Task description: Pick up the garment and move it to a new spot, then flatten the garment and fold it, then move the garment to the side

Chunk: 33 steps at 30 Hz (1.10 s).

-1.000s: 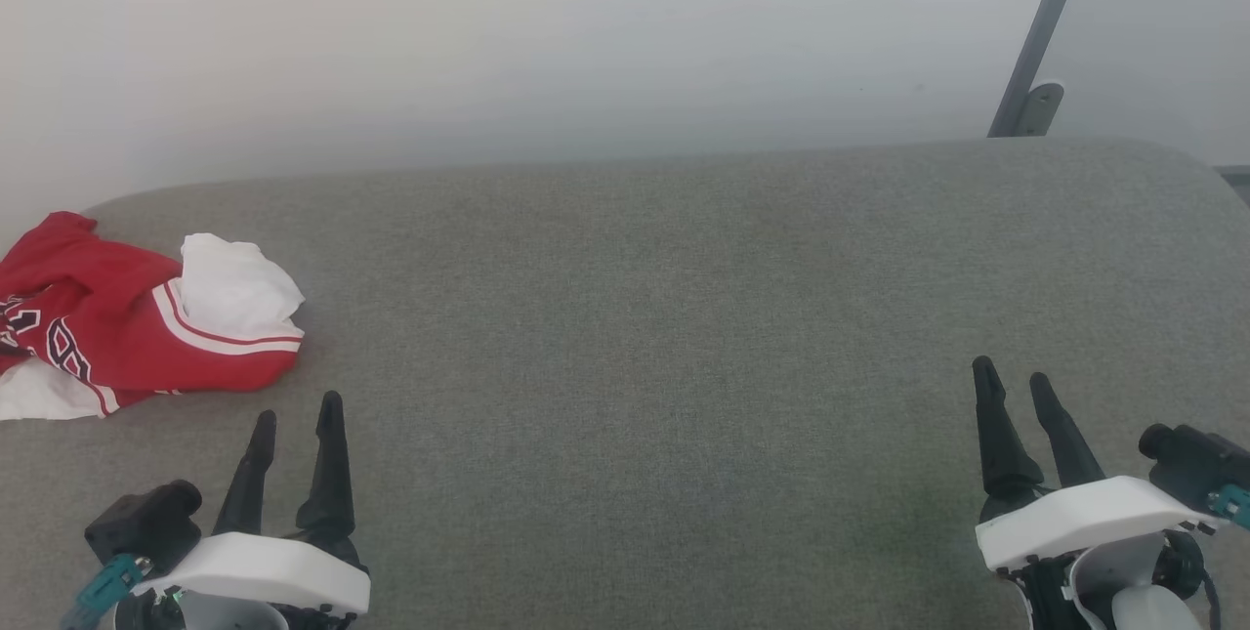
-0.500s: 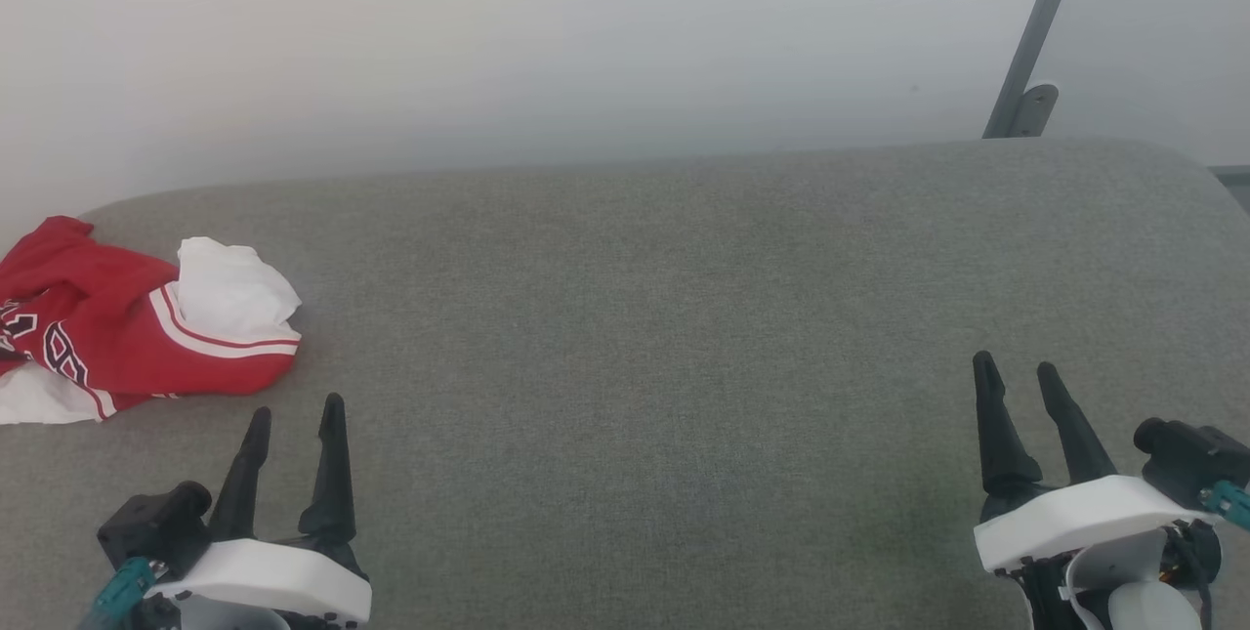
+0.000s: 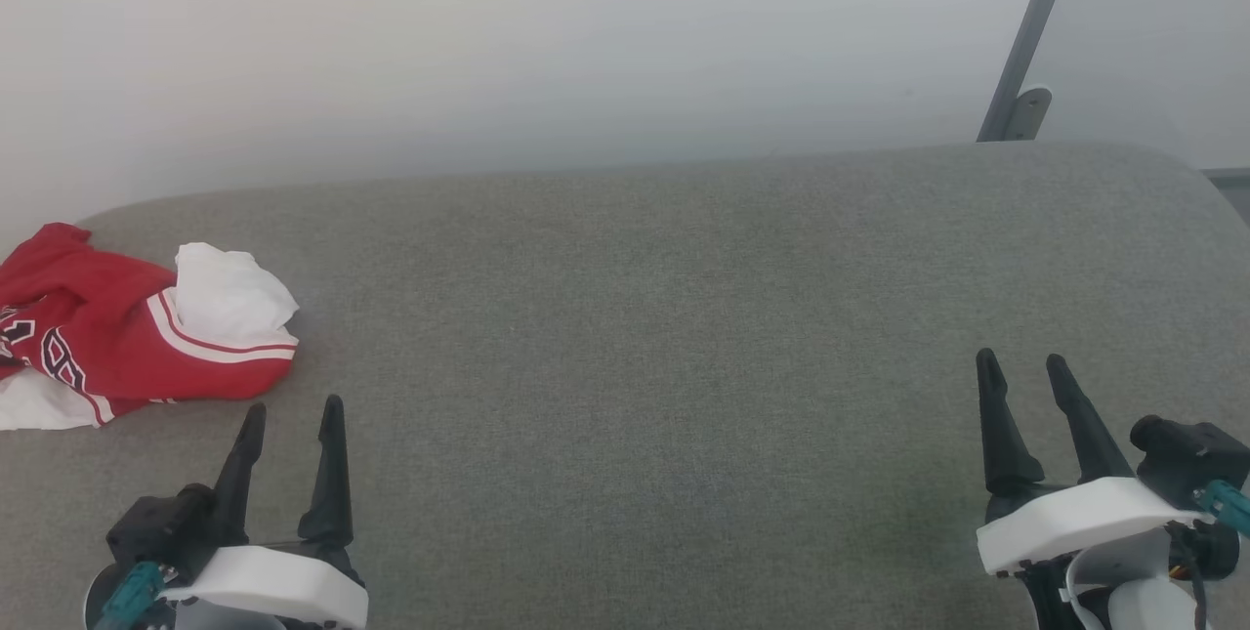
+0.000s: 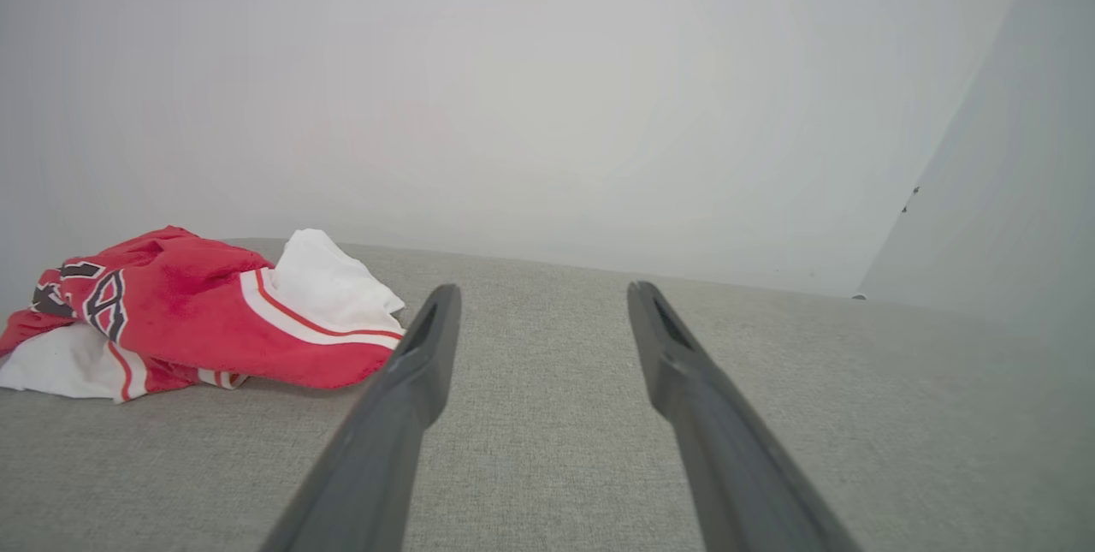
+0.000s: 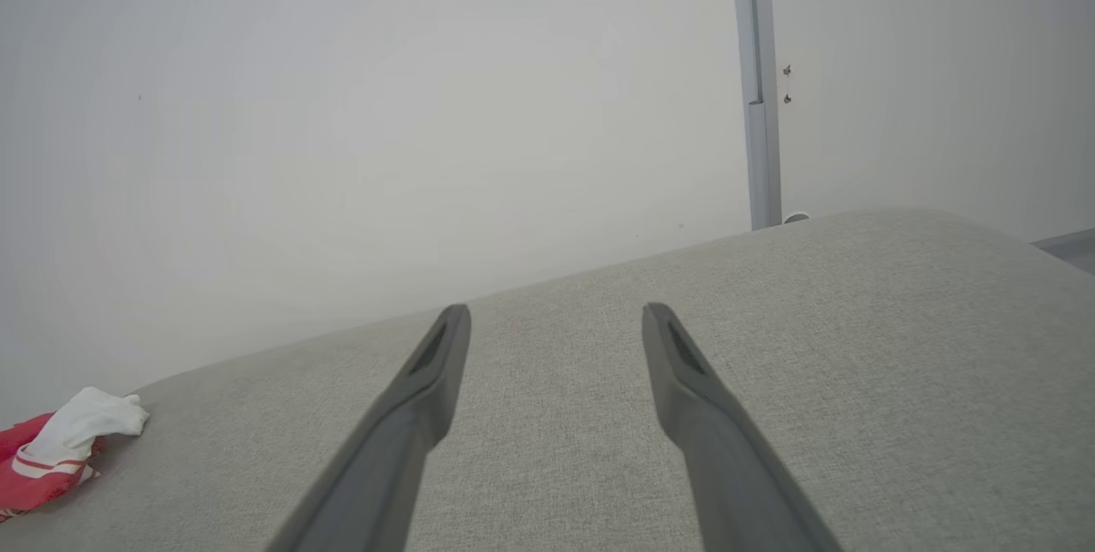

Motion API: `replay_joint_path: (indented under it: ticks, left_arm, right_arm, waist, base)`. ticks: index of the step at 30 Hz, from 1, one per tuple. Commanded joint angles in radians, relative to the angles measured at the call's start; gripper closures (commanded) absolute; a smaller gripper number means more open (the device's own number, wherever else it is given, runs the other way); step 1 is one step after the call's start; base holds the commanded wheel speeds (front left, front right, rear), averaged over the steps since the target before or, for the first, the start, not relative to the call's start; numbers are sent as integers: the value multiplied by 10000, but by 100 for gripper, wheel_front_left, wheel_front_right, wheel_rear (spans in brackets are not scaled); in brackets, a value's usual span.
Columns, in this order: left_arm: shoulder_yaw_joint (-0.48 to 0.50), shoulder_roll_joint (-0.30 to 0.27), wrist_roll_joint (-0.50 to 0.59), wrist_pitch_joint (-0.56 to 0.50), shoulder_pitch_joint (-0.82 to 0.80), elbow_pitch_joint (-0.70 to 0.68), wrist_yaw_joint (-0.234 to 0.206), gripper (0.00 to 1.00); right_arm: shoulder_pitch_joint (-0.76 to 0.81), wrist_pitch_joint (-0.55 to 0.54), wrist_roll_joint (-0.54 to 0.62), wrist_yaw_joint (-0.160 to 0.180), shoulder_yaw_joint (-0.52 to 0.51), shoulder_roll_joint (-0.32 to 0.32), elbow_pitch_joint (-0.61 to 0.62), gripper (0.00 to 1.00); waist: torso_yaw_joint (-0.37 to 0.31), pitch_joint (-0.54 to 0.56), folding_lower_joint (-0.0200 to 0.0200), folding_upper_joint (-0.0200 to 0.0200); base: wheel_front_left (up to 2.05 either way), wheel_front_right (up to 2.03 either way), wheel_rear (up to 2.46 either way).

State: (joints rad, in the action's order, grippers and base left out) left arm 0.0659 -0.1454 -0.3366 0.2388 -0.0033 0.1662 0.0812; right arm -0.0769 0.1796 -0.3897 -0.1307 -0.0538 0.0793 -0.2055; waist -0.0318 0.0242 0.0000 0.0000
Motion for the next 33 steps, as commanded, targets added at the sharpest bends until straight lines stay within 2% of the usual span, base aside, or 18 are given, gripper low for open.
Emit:
replay_joint_path:
  ticks: [1, 13, 25, 33]
  left_arm:
    - [32, -43, 304, 83, 88, -53, 51, 0]
    - [23, -82, 981, 288, 132, -32, 127, 0]
    - [103, -2, 932, 277, 94, -27, 196, 0]
    - [429, 2, 815, 277, -120, 157, -51, 0]
  right_arm:
    - [0, 121, 240, 0, -11, 53, 74, 0]
    - [36, 341, 943, 0, -44, 106, 109, 0]
    - [96, 310, 946, 0, -69, 92, 190, 0]
    - [66, 170, 776, 0, 330, 136, 233, 0]
  waist:
    - [-9, 11, 0, 0]
    - [-51, 57, 0, 0]
    - [-1, 58, 0, 0]
    - [721, 156, 0, 0]
  base:
    - [0, 0, 0]
    - [0, 0, 0]
    - [0, 0, 0]
    - [0, 0, 0]
